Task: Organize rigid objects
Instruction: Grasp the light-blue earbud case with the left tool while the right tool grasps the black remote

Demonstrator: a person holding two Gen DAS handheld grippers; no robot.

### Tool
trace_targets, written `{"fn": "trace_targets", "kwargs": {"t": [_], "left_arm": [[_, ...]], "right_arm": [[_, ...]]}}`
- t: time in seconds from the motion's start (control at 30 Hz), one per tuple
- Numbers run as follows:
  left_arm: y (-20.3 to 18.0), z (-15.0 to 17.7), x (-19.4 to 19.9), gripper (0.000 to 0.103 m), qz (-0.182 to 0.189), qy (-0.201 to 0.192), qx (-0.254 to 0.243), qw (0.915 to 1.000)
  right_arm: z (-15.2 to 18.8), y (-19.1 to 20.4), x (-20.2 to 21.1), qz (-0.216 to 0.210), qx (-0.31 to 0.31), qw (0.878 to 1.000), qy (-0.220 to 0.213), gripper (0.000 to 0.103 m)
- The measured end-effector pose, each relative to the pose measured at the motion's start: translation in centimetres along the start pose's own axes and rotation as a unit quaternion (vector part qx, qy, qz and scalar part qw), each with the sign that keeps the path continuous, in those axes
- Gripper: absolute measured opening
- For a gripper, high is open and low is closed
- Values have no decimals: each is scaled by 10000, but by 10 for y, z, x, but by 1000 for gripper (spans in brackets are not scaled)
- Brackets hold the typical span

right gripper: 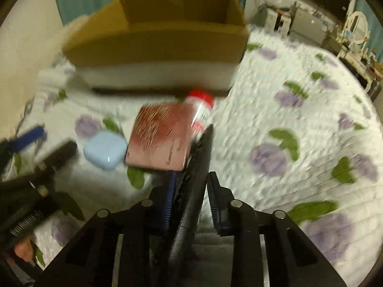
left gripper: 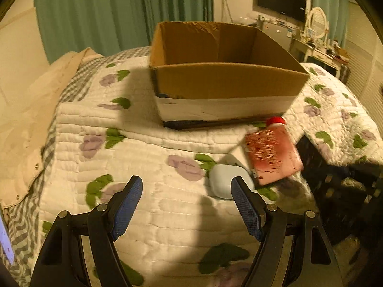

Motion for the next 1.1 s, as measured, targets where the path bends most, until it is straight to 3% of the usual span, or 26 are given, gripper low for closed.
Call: {"fn": "trace_targets", "kwargs": {"t": [0.3,0.57,0.63,0.67,0.7,0.87,1.1], "left_arm": [[-26,2,-24,79,166,326,-370,9986],[-41,-4,-48,78,167,482,-563,9971],[-40,-3,-56,72,43,627,-583,9963],[-40,-1,-57,60,-22,638,-634,9959],[-42,1,-56,50,-88,615,-709,9955],[-43,1,-41,50,-2,545,-724,9959],[-44,-18,11,50,9,-71,-665,9978]], "right_arm": [[-23,-14,6,19,128,9997,-224,21],[-24,-23,-7,-277,-14,9995,-166,20],[-24,-23,-7,-290,-37,9994,-189,20],[-23,-23,-6,-307,-39,9993,-192,20],[-23,-23,-6,-320,-34,9993,-189,20],[-21,-23,1,-282,18,9991,-305,20],[-31,-22,39,-353,79,9972,-654,18]]}}
Point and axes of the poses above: each gripper's, at about its wrist camera, not at the fingertips, and x roughly against the way its jaws point, y to its left, z to its underside, the point moved 1 cm from there along -x, roughly the way its jaws point, and after that the axes turned 6 degrees about x, right-handed, at the moved point
